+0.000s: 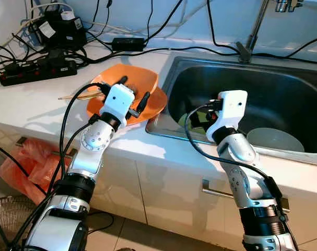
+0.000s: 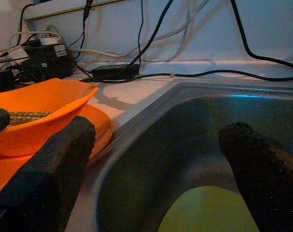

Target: Kitchen organization

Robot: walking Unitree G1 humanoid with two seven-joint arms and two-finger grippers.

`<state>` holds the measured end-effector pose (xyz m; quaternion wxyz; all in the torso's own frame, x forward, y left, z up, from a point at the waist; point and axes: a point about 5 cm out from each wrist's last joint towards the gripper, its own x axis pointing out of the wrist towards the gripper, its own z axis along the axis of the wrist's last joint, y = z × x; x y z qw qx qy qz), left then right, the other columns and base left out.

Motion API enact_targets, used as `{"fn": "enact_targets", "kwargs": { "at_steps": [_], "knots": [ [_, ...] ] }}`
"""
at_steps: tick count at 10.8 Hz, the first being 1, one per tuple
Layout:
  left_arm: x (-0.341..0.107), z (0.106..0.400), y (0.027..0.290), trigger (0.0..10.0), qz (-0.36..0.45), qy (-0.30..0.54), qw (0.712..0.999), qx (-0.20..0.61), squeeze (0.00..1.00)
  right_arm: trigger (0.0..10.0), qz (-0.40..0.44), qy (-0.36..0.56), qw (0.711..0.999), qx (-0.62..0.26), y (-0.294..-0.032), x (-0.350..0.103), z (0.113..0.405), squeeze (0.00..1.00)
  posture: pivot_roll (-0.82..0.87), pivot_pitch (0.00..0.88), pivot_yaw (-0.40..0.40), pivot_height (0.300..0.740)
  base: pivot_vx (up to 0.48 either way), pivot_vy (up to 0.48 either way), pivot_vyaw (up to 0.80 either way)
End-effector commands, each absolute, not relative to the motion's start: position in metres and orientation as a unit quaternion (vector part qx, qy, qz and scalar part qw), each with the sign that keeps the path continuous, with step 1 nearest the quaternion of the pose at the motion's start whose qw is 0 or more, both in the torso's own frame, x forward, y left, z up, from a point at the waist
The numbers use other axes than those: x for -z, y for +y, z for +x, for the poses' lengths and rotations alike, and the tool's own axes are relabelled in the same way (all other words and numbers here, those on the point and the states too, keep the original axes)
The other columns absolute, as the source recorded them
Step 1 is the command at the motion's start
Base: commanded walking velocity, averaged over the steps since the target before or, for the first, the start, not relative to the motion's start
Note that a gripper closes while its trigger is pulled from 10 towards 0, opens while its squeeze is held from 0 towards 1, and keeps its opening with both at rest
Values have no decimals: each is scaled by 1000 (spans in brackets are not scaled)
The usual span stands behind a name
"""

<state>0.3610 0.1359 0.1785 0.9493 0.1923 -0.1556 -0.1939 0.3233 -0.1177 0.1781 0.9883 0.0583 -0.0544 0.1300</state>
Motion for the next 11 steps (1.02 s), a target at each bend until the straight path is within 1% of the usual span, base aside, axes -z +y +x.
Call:
{"fn": "enact_targets", "kwargs": {
  "at_steps": [1,2,3,5,6,7,8,9,11],
  "knots": [
    [-180,363,138,0,198,-158,947,198,0,10000,72,-53,988,-129,-116,-181,325,0,38,55,74,740,0,0,0],
    [-180,363,139,0,200,-156,946,199,0,10000,79,-54,988,-122,-115,-181,326,0,39,56,76,740,0,0,0],
    [-178,362,140,0,198,-153,947,203,0,10000,59,-63,990,-115,-115,-182,326,0,39,58,75,740,0,0,0],
    [-170,361,141,0,203,-135,947,208,0,10000,63,-45,989,-129,-115,-179,325,0,42,62,74,740,0,0,0],
    [-169,361,140,6980,217,-129,944,213,0,10000,68,-45,988,-128,-116,-179,326,0,45,61,75,740,0,0,0],
    [-168,361,140,9686,223,-127,941,219,0,10000,69,-46,988,-131,-116,-179,326,0,45,58,75,740,0,0,0],
    [-169,361,140,941,222,-127,941,222,0,10000,69,-46,988,-132,-115,-180,327,0,45,55,75,740,0,0,0],
    [-169,362,139,0,221,-126,940,228,0,10000,71,-47,987,-139,-114,-181,327,0,47,51,76,740,0,0,0],
    [-175,362,135,0,218,-134,936,240,0,10000,71,-47,987,-138,-116,-181,327,0,46,45,76,740,0,0,0]
  ]
}}
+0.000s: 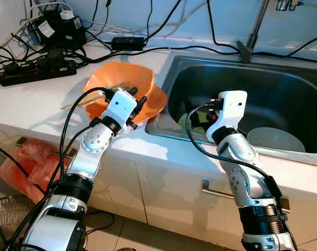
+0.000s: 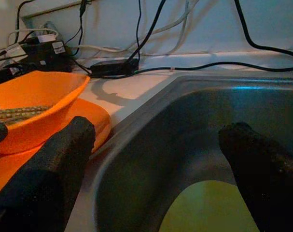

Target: Kitchen organization

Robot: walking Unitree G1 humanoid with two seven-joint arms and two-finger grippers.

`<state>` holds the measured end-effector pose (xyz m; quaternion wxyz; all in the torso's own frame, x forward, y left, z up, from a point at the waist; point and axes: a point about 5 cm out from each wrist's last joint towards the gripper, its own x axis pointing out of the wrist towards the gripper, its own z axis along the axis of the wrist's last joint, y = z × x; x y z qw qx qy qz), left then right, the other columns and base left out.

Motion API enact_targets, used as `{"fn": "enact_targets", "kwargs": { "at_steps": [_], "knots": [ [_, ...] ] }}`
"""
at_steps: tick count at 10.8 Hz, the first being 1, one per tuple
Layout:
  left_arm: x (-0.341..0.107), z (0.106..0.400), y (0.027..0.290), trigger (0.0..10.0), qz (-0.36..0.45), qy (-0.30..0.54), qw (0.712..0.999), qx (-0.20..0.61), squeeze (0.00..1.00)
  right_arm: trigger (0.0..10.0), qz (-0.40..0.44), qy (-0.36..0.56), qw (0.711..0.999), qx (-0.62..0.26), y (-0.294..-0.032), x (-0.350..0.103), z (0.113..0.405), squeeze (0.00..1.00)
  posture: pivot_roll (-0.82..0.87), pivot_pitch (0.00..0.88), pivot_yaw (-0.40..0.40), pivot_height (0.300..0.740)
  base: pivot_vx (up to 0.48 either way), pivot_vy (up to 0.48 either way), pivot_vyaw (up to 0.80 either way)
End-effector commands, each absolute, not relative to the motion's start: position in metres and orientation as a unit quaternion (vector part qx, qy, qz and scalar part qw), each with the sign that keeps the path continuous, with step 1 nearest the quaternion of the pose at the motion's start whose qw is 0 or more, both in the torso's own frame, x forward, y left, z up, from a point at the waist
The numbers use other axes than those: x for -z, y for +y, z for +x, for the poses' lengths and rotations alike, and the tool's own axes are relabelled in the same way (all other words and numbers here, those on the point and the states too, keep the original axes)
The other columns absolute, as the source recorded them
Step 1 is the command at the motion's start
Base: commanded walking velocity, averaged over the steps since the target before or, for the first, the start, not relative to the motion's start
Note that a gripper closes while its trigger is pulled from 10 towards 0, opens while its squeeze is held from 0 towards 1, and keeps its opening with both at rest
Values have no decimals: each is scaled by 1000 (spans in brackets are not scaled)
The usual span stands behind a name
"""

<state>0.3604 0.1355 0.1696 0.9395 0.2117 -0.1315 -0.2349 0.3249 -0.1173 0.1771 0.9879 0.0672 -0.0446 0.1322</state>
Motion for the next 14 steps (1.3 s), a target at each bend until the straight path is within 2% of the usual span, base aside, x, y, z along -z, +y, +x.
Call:
{"fn": "enact_targets", "kwargs": {
  "at_steps": [1,6,9,11,12,13,14],
  "knots": [
    [-178,362,133,0,217,-141,935,244,0,10000,72,-47,987,-138,-115,-182,328,0,47,42,76,740,0,0,0],
    [-201,365,134,0,215,-180,929,239,0,10000,76,-50,987,-131,-115,-182,331,0,50,39,80,740,0,0,0],
    [-237,355,127,0,228,-267,908,230,0,10000,76,-50,988,-127,-117,-183,331,0,55,38,76,740,0,0,0],
    [-249,350,133,0,253,-316,898,174,0,10000,77,-49,988,-127,-116,-183,332,0,54,37,75,740,0,0,0],
    [-254,346,132,0,269,-338,888,157,0,10000,80,-46,988,-127,-117,-182,332,0,55,36,72,740,0,0,0],
    [-259,339,125,0,296,-372,866,155,0,10000,99,-37,986,-127,-120,-182,333,0,57,36,69,740,0,0,0],
    [-251,331,109,0,346,-395,828,195,0,10000,158,-25,978,-135,-127,-189,338,0,54,33,69,740,0,0,0]
  ]
}}
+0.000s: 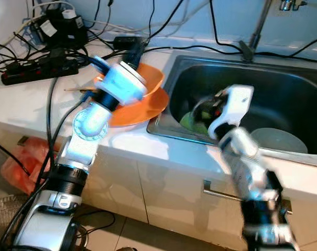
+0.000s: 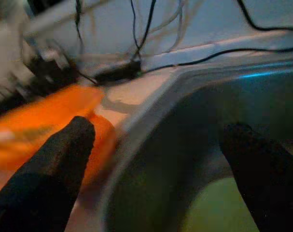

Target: Kitchen organization

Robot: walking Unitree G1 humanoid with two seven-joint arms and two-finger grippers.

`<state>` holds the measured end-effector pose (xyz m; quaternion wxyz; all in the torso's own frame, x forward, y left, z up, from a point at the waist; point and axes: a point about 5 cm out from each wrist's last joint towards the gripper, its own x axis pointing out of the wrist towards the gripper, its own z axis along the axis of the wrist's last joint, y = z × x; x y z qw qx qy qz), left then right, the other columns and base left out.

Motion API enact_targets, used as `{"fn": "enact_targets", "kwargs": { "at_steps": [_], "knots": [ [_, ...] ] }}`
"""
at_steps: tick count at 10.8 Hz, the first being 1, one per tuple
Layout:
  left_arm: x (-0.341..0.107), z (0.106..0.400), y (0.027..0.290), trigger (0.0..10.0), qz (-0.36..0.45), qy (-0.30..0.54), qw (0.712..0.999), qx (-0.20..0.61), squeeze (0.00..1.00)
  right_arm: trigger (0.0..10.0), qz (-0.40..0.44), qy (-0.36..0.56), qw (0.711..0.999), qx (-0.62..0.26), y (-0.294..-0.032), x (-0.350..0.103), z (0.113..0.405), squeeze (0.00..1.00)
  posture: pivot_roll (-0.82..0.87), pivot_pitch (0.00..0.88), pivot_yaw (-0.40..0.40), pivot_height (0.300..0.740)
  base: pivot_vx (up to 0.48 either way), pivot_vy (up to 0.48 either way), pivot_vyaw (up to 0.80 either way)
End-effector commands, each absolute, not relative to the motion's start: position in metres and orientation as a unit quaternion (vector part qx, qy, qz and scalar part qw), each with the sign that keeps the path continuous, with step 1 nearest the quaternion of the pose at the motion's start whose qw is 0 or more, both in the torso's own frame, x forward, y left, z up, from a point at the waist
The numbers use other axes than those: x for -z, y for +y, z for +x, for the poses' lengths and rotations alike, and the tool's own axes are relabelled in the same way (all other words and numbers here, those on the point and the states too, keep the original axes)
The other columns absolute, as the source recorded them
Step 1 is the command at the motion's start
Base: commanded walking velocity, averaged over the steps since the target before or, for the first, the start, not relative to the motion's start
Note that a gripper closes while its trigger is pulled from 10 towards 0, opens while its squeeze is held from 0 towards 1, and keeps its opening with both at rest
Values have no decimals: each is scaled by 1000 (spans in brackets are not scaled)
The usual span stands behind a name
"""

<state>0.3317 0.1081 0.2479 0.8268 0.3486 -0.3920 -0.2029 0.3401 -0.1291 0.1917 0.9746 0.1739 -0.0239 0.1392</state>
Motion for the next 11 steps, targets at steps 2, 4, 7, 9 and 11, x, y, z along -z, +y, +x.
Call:
{"fn": "enact_targets", "kwargs": {
  "at_steps": [2,4,7,9,11],
  "knots": [
    [-233,322,96,0,386,-411,789,244,0,10000,233,-15,958,-167,-140,-205,345,0,47,34,75,740,0,0,0],
    [-220,319,91,0,409,-410,769,270,0,10000,272,-16,941,-202,-151,-218,346,0,43,38,75,740,0,0,0],
    [-208,313,82,0,425,-423,735,316,0,10000,267,14,925,-269,-156,-226,343,0,32,48,74,740,0,0,0],
    [-201,307,74,0,433,-436,708,347,0,10000,258,61,912,-314,-153,-224,343,0,28,47,76,740,0,0,0],
    [-193,305,69,0,438,-441,688,374,0,10000,247,83,900,-350,-149,-232,349,0,21,48,75,740,0,0,0]
  ]
}}
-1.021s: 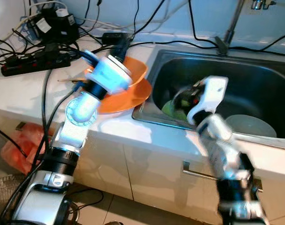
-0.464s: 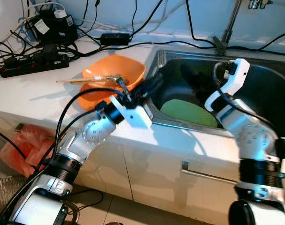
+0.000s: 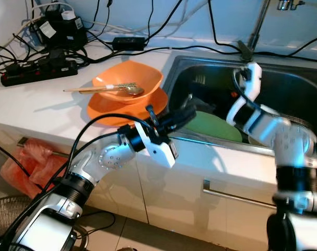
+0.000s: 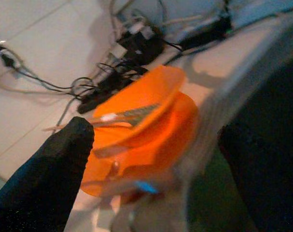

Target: Kitchen organization

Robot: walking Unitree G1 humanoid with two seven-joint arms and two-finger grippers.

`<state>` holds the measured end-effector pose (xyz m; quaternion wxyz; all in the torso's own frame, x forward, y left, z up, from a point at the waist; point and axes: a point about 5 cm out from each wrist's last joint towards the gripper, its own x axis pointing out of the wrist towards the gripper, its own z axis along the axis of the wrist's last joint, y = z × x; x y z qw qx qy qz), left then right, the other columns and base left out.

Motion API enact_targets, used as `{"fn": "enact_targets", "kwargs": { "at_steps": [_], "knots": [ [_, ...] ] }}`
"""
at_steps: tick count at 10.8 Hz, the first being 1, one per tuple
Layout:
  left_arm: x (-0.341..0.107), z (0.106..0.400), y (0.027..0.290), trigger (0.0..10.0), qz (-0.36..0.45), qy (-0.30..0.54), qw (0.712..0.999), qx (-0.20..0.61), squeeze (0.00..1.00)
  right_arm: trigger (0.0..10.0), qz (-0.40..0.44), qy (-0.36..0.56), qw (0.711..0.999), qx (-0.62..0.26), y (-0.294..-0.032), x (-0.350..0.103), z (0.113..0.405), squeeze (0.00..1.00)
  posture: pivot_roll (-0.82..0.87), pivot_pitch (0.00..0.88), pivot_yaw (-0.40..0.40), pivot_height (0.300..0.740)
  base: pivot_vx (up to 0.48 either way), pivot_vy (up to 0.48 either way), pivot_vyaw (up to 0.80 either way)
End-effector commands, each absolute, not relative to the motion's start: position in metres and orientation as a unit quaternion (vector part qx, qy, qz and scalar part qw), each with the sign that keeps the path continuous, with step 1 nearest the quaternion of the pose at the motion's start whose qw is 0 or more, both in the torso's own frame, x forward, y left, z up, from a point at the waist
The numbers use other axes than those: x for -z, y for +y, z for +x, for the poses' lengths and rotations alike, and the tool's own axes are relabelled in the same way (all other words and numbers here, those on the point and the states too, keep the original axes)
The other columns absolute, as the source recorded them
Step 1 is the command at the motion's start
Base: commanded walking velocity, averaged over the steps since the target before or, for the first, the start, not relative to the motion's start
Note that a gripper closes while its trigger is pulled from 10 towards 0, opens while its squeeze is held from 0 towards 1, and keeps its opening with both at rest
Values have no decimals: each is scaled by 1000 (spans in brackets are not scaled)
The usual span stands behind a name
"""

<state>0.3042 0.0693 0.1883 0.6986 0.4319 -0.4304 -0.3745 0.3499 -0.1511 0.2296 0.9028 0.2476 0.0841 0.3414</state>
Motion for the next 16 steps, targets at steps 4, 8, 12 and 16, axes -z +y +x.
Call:
{"fn": "enact_targets", "kwargs": {
  "at_steps": [4,8,12,16],
  "knots": [
    [-194,304,59,0,436,-461,676,374,0,10000,235,126,879,-396,-133,-234,356,0,19,49,60,740,0,0,0],
    [-194,303,55,0,436,-474,671,368,0,0,226,144,880,-393,-128,-234,364,0,17,51,51,740,0,0,0],
    [-189,299,56,0,443,-478,665,366,0,0,249,163,895,-334,-136,-237,379,0,18,53,44,740,0,0,0],
    [-184,301,61,0,451,-471,666,363,0,0,261,167,899,-311,-148,-238,385,0,19,58,45,740,0,0,0]
  ]
}}
